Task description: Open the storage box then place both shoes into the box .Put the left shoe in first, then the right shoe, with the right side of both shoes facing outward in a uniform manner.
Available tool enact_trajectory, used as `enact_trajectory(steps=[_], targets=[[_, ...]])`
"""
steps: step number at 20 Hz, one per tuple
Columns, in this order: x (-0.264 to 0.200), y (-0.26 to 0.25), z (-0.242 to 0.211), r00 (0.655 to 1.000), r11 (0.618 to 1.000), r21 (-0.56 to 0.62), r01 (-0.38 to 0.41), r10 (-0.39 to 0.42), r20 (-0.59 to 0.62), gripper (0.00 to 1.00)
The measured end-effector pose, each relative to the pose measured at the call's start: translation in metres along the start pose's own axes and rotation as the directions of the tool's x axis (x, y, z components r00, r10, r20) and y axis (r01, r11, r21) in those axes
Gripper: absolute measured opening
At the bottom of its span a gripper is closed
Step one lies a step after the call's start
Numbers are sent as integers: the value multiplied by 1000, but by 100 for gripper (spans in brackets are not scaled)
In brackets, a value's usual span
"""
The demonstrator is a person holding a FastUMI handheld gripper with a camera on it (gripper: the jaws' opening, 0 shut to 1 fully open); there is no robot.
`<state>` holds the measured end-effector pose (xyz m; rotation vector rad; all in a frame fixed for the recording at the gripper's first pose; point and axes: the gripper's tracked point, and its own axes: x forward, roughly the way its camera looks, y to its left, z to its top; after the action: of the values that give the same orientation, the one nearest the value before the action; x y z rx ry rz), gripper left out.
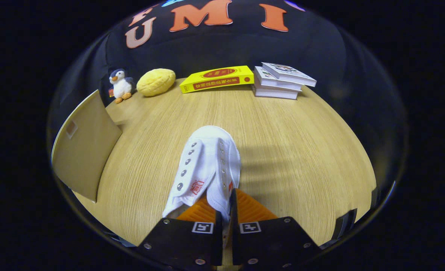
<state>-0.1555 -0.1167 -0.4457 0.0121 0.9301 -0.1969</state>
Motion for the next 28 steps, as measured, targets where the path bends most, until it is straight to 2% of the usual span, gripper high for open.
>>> enact_trajectory(steps=[2, 7, 14, 18, 22, 28], targets=[[-2, -1, 7, 1000, 999, 36, -6, 6, -5, 3], [-18, 5, 33, 1000, 992, 122, -17, 17, -5, 1], [-56, 43, 93, 998, 985, 164, -60, 54, 42, 1], [-86, 84, 123, 993, 979, 168, -115, 106, 60, 1], [-112, 146, 147, 981, 970, 152, -189, 180, 71, 1], [-129, 250, 157, 959, 951, 126, -283, 279, 49, 2]])
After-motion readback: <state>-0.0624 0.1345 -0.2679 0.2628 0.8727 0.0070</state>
